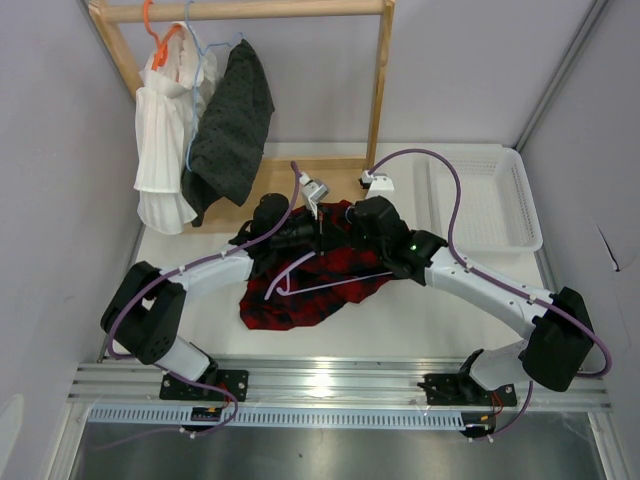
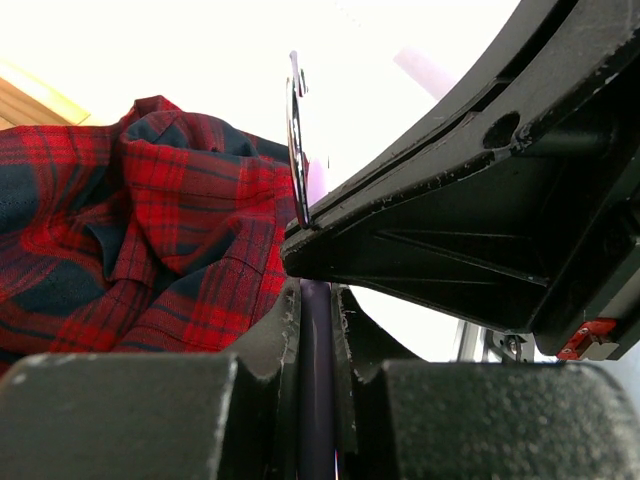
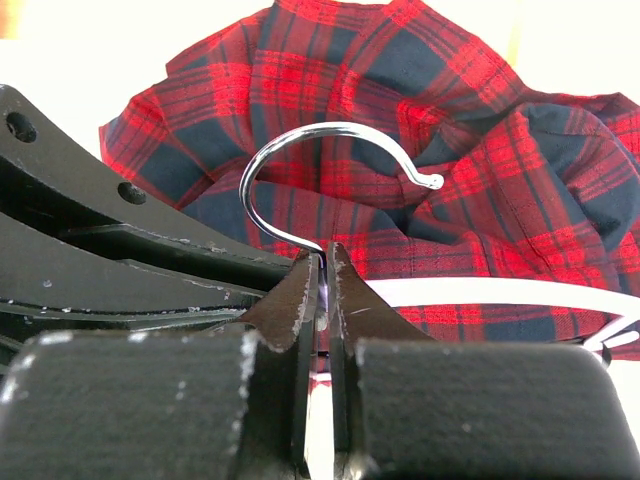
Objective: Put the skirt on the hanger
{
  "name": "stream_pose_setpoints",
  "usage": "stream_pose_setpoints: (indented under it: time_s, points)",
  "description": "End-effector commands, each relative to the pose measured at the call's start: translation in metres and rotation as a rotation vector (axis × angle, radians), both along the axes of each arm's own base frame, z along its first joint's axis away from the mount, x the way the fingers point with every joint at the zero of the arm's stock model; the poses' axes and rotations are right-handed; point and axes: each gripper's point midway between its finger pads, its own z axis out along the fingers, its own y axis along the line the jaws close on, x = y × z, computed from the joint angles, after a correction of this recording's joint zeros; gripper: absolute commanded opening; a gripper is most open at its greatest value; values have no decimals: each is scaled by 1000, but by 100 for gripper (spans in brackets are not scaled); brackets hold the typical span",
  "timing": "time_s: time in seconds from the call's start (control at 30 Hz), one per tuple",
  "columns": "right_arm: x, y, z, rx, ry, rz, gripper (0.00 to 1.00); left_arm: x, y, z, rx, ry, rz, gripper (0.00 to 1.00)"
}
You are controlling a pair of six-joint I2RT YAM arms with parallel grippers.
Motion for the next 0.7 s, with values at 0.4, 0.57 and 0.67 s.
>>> stream_pose_setpoints:
  time_s: [0.4, 0.57, 0.67]
  points:
    - [13, -33, 14, -70, -56, -160, 0, 2, 4, 52, -24, -156, 8, 36]
    - [12, -35, 14, -74, -59, -165, 0, -1, 9, 55, -6, -164, 21, 44]
    - [12, -35, 16, -76, -63, -159, 0, -1, 15, 60, 8, -170, 48, 45]
